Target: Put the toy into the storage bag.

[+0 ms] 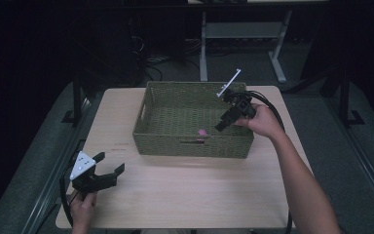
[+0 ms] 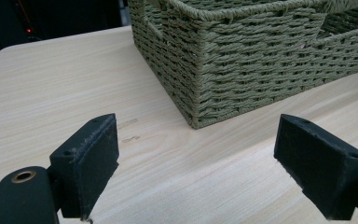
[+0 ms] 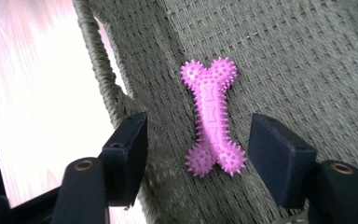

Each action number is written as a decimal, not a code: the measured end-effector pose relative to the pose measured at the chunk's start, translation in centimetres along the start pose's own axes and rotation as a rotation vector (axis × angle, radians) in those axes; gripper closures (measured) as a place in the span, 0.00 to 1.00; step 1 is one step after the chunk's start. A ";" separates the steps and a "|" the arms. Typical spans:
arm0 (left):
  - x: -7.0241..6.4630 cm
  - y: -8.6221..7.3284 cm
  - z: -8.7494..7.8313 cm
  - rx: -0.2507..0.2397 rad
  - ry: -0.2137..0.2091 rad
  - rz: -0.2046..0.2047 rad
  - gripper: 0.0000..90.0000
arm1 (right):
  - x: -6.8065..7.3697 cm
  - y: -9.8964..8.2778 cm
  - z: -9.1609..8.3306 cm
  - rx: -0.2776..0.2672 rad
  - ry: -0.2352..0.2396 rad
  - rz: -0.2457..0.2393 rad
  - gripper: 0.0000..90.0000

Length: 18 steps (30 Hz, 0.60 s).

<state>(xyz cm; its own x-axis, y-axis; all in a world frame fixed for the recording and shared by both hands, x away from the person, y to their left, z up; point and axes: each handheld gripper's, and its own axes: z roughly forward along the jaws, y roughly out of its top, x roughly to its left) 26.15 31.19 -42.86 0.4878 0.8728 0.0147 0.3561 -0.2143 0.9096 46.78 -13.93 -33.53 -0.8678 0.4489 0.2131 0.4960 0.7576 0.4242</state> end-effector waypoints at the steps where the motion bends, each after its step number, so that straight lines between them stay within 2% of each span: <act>1: 0.0 0.0 0.0 0.000 0.000 0.002 0.15 | 0.1 -0.1 -0.3 -0.006 -0.004 0.001 0.39; 8: 0.0 0.0 0.0 0.001 0.000 -0.001 0.15 | 1.3 -0.8 -1.8 -0.031 -0.039 -0.017 0.36; 18: -0.1 0.0 0.0 0.004 0.001 0.002 0.15 | 3.4 -2.2 -3.4 -0.056 -0.063 -0.037 0.34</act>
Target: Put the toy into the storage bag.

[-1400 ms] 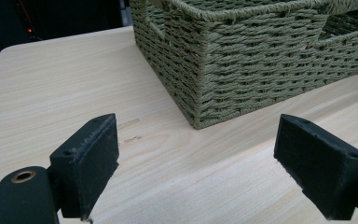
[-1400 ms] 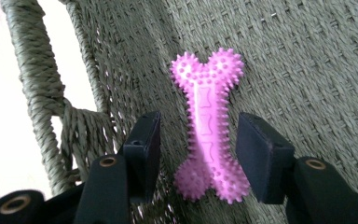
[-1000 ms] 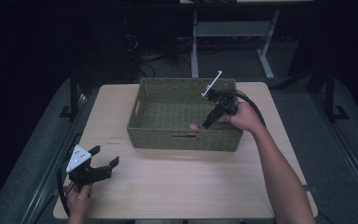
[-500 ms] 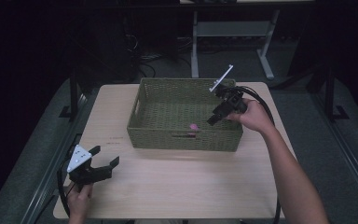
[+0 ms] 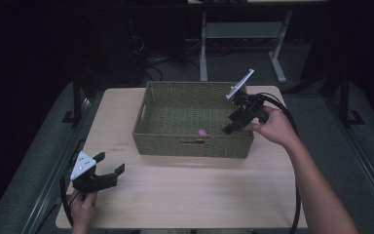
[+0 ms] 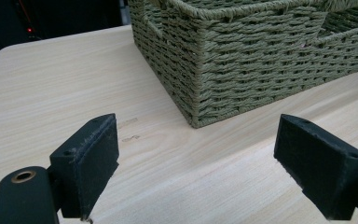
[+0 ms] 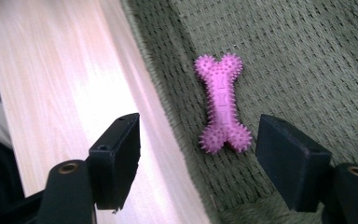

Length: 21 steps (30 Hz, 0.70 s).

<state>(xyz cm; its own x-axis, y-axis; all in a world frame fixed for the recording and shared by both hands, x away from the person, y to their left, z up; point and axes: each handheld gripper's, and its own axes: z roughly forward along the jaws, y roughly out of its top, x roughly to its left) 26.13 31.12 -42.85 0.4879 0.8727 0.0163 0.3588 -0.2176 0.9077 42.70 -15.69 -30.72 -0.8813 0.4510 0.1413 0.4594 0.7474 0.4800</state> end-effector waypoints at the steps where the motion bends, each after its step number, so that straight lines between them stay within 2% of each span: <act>1: 0.0 0.0 0.0 0.000 0.000 0.001 0.15 | 0.2 -0.2 -0.2 -0.006 0.001 -0.004 0.34; 8: -0.1 0.0 0.1 0.002 0.000 0.004 0.15 | 1.2 -1.6 -0.8 -0.012 -0.012 -0.004 0.31; 21: -0.2 0.0 0.1 0.004 -0.001 0.003 0.15 | 1.8 -4.2 -1.1 -0.025 -0.021 0.021 0.31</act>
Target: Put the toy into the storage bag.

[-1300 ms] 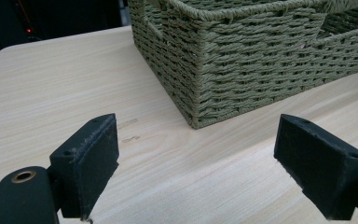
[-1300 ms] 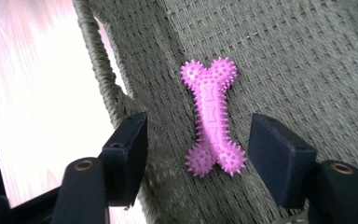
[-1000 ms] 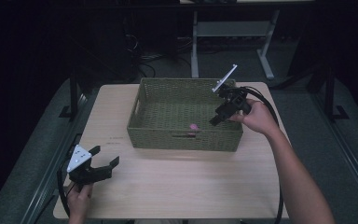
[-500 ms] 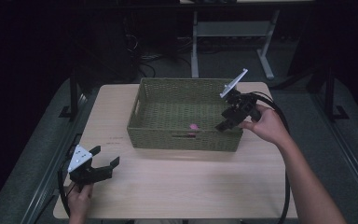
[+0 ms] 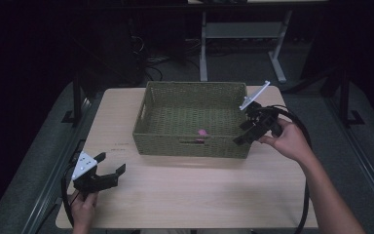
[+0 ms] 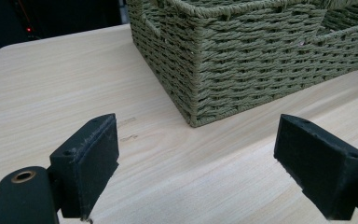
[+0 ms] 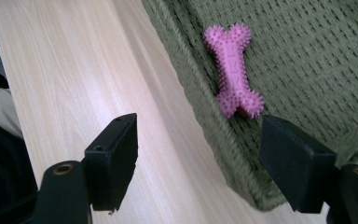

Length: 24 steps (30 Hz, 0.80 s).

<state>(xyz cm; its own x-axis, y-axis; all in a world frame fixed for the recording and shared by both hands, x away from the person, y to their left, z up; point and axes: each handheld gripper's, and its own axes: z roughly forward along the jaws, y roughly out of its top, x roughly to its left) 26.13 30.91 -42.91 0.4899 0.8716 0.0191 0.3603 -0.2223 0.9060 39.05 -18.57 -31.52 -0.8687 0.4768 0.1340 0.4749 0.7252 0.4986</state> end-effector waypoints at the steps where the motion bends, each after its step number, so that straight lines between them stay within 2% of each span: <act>1: 0.0 0.0 0.0 0.000 0.000 0.000 0.15 | 0.1 -0.5 0.0 -0.003 -0.004 0.003 0.31; 13: -0.1 0.0 0.0 0.002 0.000 0.005 0.15 | 0.6 -3.3 -0.2 -0.025 -0.010 0.029 0.31; 24: -0.1 0.0 0.0 0.003 0.002 0.007 0.15 | 2.0 -6.3 0.2 -0.043 -0.022 0.037 0.30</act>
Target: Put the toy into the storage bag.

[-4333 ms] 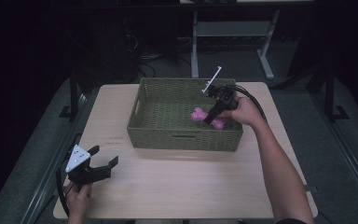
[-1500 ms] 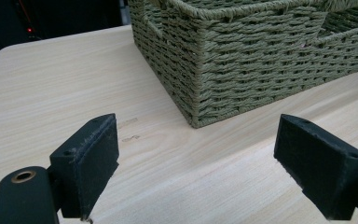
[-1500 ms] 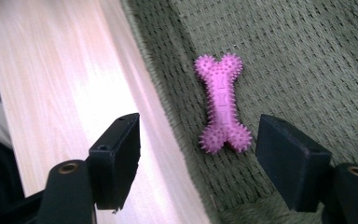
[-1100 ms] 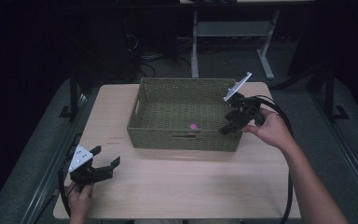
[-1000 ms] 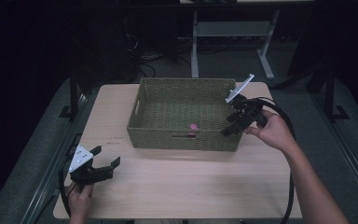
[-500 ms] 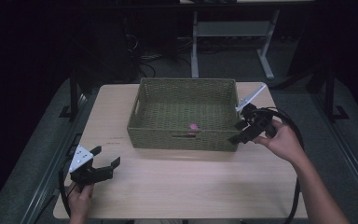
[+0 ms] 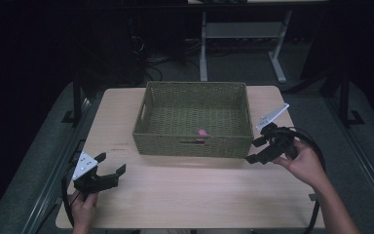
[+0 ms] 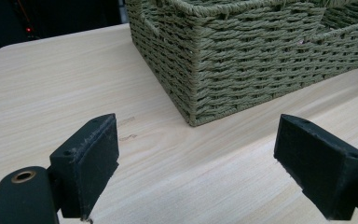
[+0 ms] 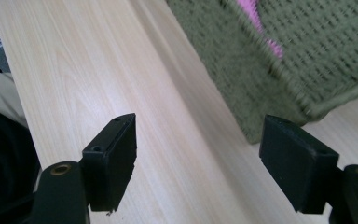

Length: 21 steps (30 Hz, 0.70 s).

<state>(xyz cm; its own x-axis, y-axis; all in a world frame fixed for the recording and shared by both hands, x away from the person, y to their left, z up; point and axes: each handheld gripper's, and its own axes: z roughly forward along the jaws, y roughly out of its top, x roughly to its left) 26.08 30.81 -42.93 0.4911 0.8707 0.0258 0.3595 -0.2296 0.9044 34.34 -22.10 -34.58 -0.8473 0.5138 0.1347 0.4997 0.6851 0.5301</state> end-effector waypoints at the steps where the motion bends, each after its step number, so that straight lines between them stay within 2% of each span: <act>1: 0.0 0.0 0.0 -0.001 0.000 0.000 0.15 | 0.1 -0.3 0.1 -0.001 -0.003 0.001 0.30; 10: 0.0 0.0 0.0 0.000 0.001 -0.002 0.15 | 0.6 -2.4 0.8 -0.005 -0.016 0.022 0.29; 18: 0.0 0.0 0.0 0.000 0.002 -0.001 0.15 | 1.0 -5.0 1.5 -0.035 -0.006 0.050 0.29; 21: 0.0 0.0 0.0 0.001 0.002 -0.001 0.15 | 1.2 -5.9 1.8 -0.029 -0.014 0.054 0.29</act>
<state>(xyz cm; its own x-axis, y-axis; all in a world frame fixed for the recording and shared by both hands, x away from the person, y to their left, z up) 26.07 30.85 -42.96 0.4891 0.8718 0.0261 0.3604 -0.2292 0.9042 30.70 -24.62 -39.06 -0.8167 0.5568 0.1518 0.5388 0.6413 0.5463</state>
